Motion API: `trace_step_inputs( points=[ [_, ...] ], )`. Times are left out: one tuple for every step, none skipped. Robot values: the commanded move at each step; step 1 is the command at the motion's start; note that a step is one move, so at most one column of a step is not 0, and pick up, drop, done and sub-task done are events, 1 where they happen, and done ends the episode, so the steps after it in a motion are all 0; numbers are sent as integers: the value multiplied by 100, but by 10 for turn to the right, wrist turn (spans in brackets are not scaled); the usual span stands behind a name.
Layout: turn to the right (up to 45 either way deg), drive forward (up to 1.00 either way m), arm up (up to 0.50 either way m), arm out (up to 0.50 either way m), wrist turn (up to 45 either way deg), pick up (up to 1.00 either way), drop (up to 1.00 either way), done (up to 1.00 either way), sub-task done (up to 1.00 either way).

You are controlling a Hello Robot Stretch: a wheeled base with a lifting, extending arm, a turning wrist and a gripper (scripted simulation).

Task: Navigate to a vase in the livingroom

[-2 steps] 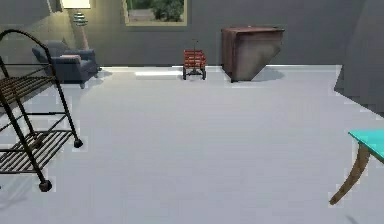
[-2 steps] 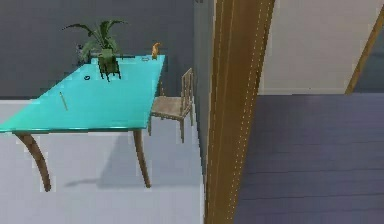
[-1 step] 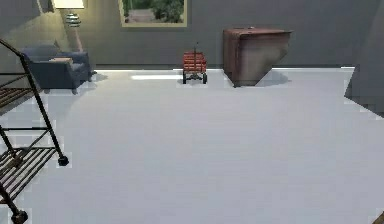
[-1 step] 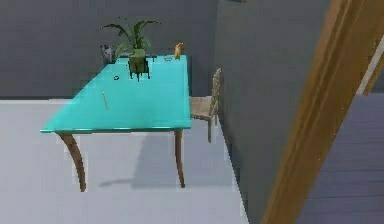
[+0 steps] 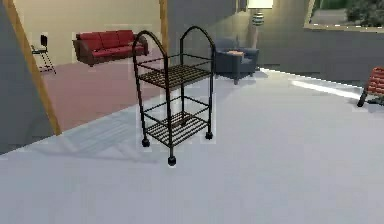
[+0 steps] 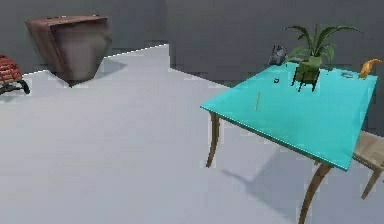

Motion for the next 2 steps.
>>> trace_step_inputs(
  points=[
    [-300,0,0,0,0,0,0,0,0],
    [0,100,0,0,0,0,0,0,0]
  ],
)
